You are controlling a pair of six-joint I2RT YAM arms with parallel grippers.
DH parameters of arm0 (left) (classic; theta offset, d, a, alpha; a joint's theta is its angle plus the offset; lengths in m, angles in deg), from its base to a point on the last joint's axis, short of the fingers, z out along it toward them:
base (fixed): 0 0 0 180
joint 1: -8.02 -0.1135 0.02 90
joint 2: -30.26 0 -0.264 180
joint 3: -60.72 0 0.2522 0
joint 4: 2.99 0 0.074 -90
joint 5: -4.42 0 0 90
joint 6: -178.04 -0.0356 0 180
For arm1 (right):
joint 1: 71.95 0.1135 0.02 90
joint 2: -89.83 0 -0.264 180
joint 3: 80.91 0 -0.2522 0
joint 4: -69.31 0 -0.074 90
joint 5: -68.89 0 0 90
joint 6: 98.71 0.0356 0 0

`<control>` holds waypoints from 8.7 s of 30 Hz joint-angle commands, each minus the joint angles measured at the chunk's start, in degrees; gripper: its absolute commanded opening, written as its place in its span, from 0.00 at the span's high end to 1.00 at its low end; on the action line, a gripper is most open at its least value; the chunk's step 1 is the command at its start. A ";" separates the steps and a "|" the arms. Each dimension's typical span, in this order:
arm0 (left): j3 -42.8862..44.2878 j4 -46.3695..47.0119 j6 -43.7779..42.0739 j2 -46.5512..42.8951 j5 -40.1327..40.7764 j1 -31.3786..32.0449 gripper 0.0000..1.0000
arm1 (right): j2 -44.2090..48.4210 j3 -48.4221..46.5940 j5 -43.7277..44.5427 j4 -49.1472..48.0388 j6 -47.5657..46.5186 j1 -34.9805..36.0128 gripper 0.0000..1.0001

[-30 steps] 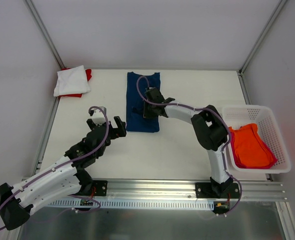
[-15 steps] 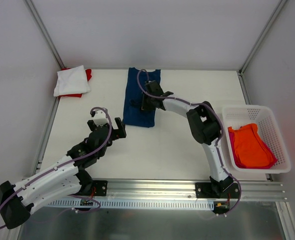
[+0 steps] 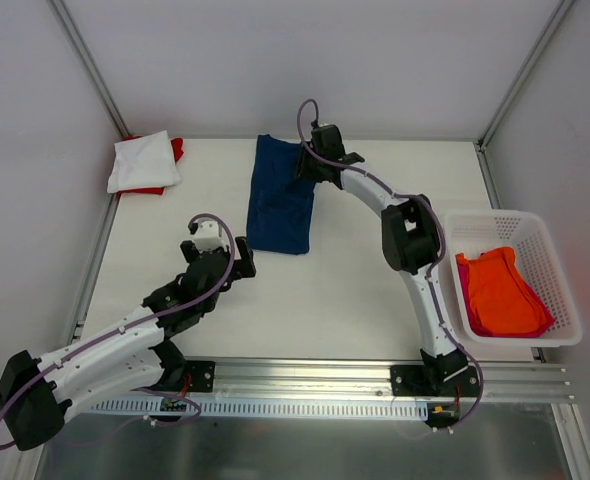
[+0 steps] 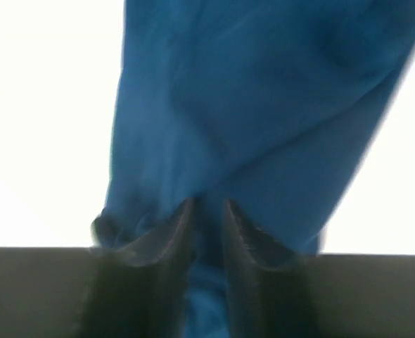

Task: Fold and stack the t-shirts
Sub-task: Fold the tshirt

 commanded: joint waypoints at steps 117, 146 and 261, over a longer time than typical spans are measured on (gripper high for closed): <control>1.67 54.00 19.09 57.23 -66.26 -37.52 0.04 | 25.08 65.60 -8.32 -42.22 22.08 4.61 0.43; -4.12 47.15 21.38 43.64 -62.67 -29.27 1.00 | 38.07 77.80 -7.36 -42.05 21.74 7.50 1.00; 22.77 21.23 5.82 32.20 -45.43 -28.20 0.25 | 38.51 22.62 3.45 16.04 -4.45 -5.59 0.15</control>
